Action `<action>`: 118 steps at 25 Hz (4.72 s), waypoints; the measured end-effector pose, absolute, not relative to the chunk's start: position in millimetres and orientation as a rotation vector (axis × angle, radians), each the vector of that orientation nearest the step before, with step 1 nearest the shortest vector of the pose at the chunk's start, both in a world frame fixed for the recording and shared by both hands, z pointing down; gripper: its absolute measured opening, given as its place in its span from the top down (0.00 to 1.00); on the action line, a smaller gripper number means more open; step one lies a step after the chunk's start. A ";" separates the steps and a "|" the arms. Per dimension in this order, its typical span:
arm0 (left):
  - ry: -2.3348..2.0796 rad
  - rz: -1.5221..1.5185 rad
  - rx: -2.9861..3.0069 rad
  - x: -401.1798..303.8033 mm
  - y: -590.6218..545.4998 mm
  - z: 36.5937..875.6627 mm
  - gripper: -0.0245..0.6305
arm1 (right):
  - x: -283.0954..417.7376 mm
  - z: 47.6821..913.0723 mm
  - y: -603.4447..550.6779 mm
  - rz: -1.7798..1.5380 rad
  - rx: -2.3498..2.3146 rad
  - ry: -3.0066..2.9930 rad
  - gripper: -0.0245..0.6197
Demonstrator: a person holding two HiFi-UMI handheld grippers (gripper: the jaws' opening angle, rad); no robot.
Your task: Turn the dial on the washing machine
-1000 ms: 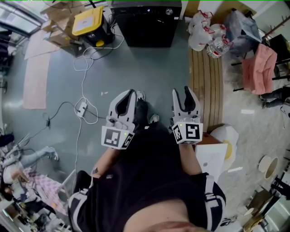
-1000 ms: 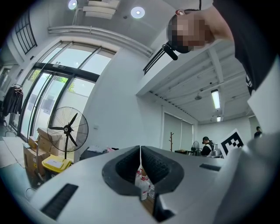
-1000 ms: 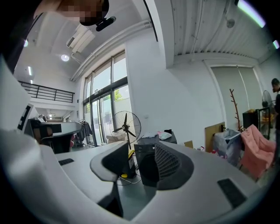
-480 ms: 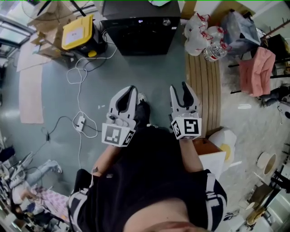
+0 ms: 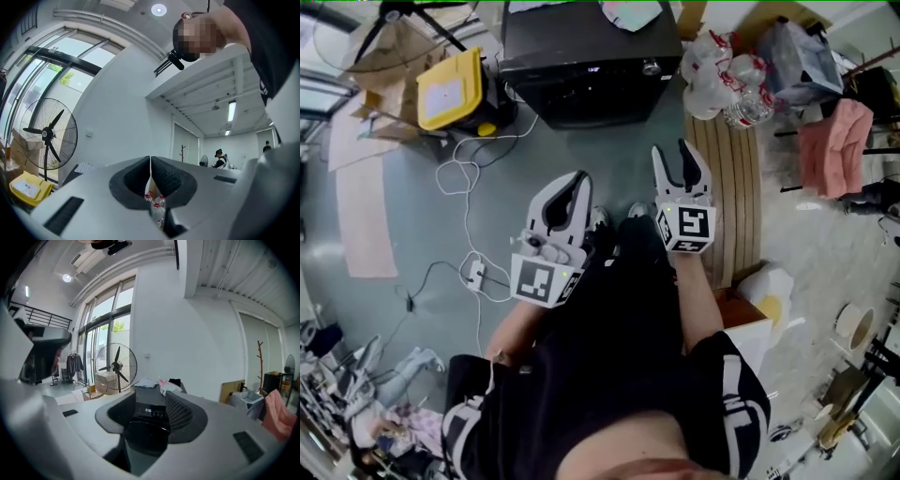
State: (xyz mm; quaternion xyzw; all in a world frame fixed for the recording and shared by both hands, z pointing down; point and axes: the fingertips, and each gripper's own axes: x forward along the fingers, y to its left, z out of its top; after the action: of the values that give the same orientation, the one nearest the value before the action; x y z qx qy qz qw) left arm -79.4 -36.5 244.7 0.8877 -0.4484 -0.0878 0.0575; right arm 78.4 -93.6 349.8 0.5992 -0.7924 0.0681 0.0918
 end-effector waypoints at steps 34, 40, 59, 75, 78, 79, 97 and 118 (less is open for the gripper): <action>-1.419 -0.127 2.557 -15.6 -255.5 425.7 0.92 | 143.6 700.5 -442.7 -0.347 1.418 -1.725 0.52; -1.407 -0.128 2.559 -14.3 -255.4 426.0 0.92 | 149.1 694.9 -445.3 0.091 1.592 -1.969 0.52; -1.375 -0.136 2.558 -5.9 -247.7 427.9 0.92 | 167.3 698.9 -446.4 1.017 1.843 -2.333 0.47; -1.359 -0.152 2.538 -9.7 -251.8 432.7 0.92 | 145.7 694.1 -444.2 -0.296 1.392 -1.766 0.43; -1.357 -0.148 2.534 -11.0 -251.8 434.9 0.92 | 145.2 695.6 -445.0 -0.318 1.395 -1.742 0.43; -1.357 -0.147 2.533 -11.5 -252.1 435.3 0.92 | 144.7 695.9 -444.8 -0.318 1.397 -1.740 0.44; -1.356 -0.166 2.512 -19.8 -255.3 440.3 0.92 | 144.8 691.6 -445.3 0.038 1.586 -1.995 0.48; -1.510 -0.299 2.605 -122.3 -132.5 244.9 0.92 | 54.5 298.2 -170.0 0.399 1.758 -2.486 0.91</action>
State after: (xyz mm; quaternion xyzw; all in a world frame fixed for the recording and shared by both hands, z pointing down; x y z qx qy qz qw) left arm -122.3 -132.5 244.9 0.8595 -0.4982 -0.0987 0.0576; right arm 54.5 -170.0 298.2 0.5722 -0.8090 0.1299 0.0354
